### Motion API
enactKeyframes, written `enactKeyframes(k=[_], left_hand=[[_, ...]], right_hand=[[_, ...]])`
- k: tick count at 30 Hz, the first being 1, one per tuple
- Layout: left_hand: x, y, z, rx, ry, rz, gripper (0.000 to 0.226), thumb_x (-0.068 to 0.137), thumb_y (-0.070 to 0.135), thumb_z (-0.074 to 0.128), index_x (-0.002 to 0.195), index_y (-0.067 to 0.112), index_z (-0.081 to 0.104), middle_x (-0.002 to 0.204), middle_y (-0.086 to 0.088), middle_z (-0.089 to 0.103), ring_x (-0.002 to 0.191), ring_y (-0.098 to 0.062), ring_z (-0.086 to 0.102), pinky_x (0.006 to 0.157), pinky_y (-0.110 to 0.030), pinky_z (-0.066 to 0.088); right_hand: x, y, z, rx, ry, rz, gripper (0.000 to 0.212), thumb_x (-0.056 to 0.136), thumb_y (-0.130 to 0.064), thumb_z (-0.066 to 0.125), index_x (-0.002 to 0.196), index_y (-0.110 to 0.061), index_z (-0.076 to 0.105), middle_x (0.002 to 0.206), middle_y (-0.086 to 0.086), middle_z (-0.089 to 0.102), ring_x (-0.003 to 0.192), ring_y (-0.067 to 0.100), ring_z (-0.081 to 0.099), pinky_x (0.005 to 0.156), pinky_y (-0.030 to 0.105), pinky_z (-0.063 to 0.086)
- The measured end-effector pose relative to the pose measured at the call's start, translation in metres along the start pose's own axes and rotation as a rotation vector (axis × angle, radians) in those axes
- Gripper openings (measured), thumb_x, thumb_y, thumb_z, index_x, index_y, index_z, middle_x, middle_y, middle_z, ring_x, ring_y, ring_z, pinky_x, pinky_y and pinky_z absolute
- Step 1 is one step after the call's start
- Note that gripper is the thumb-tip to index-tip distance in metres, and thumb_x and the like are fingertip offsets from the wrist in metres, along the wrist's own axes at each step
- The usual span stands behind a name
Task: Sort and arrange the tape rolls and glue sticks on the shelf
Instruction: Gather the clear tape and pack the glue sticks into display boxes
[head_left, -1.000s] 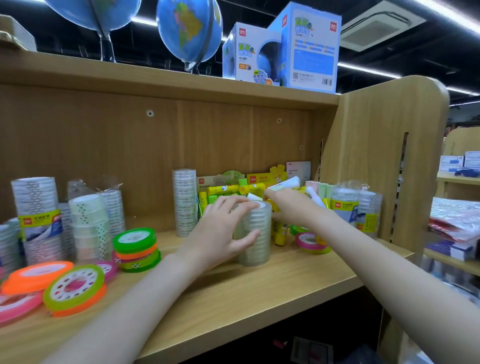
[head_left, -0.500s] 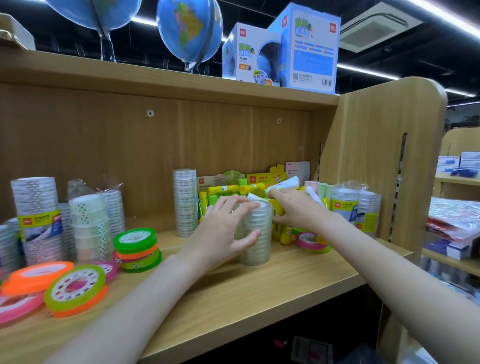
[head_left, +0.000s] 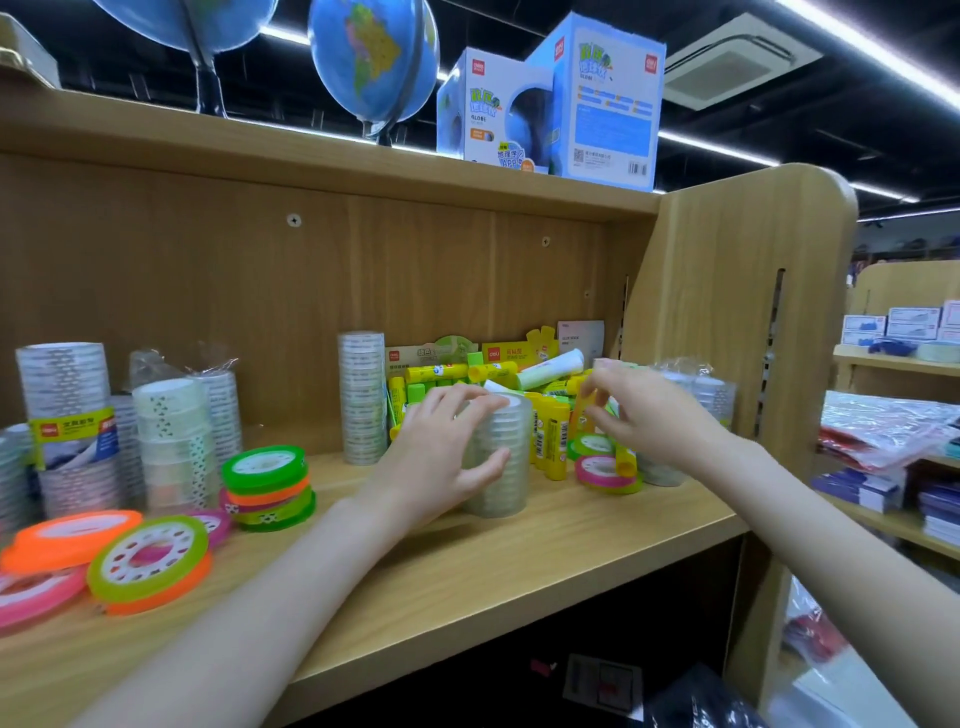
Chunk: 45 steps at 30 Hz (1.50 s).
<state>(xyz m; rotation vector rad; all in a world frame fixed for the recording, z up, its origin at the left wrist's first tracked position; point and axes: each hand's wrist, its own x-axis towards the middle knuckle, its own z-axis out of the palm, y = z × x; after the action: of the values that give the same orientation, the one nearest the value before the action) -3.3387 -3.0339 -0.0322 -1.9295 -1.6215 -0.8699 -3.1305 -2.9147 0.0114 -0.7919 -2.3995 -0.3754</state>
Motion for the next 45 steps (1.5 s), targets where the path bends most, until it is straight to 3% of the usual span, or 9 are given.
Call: enactKeyframes(k=[7,14,18,22,27,31,34,39,45], left_hand=[[-0.002,0.004,-0.002,0.037,-0.025,-0.015,0.068,0.079,0.060,0.026,0.132,0.024,0.047,0.130,0.003,0.047,0.122,-0.016,0.038,0.097,-0.033,0.031],[-0.004,0.003,-0.002,0.044,-0.012,0.000,0.071,0.076,0.063,0.030,0.129,0.021,0.049,0.128,0.002,0.050,0.122,-0.017,0.042,0.097,-0.035,0.031],[0.002,0.006,0.000,-0.014,0.038,-0.042,0.067,0.074,0.065,0.035,0.113,0.014,0.053,0.114,0.000,0.054,0.110,-0.019,0.048,0.092,-0.033,0.034],[0.006,0.005,-0.008,-0.217,0.003,-0.061,0.052,0.072,0.065,0.041,0.096,0.019,0.047,0.104,-0.002,0.055,0.100,-0.019,0.050,0.090,-0.034,0.040],[-0.005,-0.005,-0.032,-0.257,0.004,0.031,0.046,0.072,0.059,0.051,0.092,0.017,0.052,0.099,0.001,0.057,0.095,-0.009,0.051,0.087,-0.007,0.033],[-0.019,-0.016,-0.048,-0.225,0.041,0.024,0.040,0.070,0.055,0.055,0.086,0.019,0.051,0.094,0.005,0.057,0.090,0.002,0.049,0.081,-0.002,0.032],[-0.024,-0.022,-0.051,-0.182,0.050,0.021,0.039,0.071,0.053,0.054,0.087,0.018,0.050,0.092,0.004,0.057,0.087,-0.002,0.048,0.080,-0.004,0.033],[-0.025,-0.025,-0.049,-0.096,0.075,0.041,0.042,0.074,0.052,0.052,0.088,0.013,0.053,0.091,0.003,0.055,0.086,-0.007,0.045,0.077,-0.018,0.036],[-0.027,-0.031,-0.048,-0.038,0.109,0.041,0.045,0.076,0.054,0.050,0.090,0.012,0.054,0.090,0.005,0.052,0.084,-0.007,0.042,0.075,-0.017,0.033]], right_hand=[[-0.047,-0.006,0.025,-0.209,-0.249,0.055,0.037,0.095,-0.041,0.043,0.125,-0.020,0.051,0.138,0.002,0.034,0.112,0.023,0.053,0.084,0.033,0.048],[-0.048,0.002,0.020,0.196,0.215,0.149,0.015,0.087,-0.013,0.063,0.096,-0.001,0.065,0.101,0.011,0.062,0.085,0.028,0.064,0.074,0.039,0.051],[-0.045,-0.006,0.003,0.718,0.502,0.405,0.003,0.093,-0.009,0.052,0.091,-0.011,0.051,0.079,0.007,0.067,0.066,0.011,0.069,0.063,0.023,0.056],[-0.041,-0.020,-0.003,1.477,0.441,0.655,0.016,0.090,-0.007,0.058,0.082,-0.009,0.044,0.084,0.013,0.066,0.068,0.017,0.071,0.063,0.020,0.058],[-0.037,-0.036,0.000,1.875,0.289,0.769,0.010,0.087,-0.006,0.061,0.091,0.002,0.059,0.085,0.015,0.066,0.072,0.020,0.065,0.064,0.024,0.057],[-0.028,-0.055,0.016,1.694,0.145,0.733,0.014,0.089,-0.010,0.059,0.101,-0.004,0.055,0.083,0.009,0.061,0.071,0.018,0.057,0.066,0.027,0.047],[-0.019,-0.065,0.028,1.272,0.164,0.661,0.030,0.085,-0.011,0.065,0.111,-0.010,0.050,0.081,0.002,0.060,0.066,0.015,0.056,0.055,0.025,0.048],[-0.009,-0.080,0.042,0.596,0.058,0.402,0.020,0.082,-0.018,0.067,0.099,-0.010,0.059,0.085,0.004,0.065,0.077,0.021,0.059,0.073,0.029,0.044],[0.008,-0.094,0.053,0.465,0.018,0.409,0.022,0.086,-0.018,0.061,0.103,-0.006,0.053,0.096,0.010,0.064,0.092,0.025,0.054,0.070,0.032,0.038]])
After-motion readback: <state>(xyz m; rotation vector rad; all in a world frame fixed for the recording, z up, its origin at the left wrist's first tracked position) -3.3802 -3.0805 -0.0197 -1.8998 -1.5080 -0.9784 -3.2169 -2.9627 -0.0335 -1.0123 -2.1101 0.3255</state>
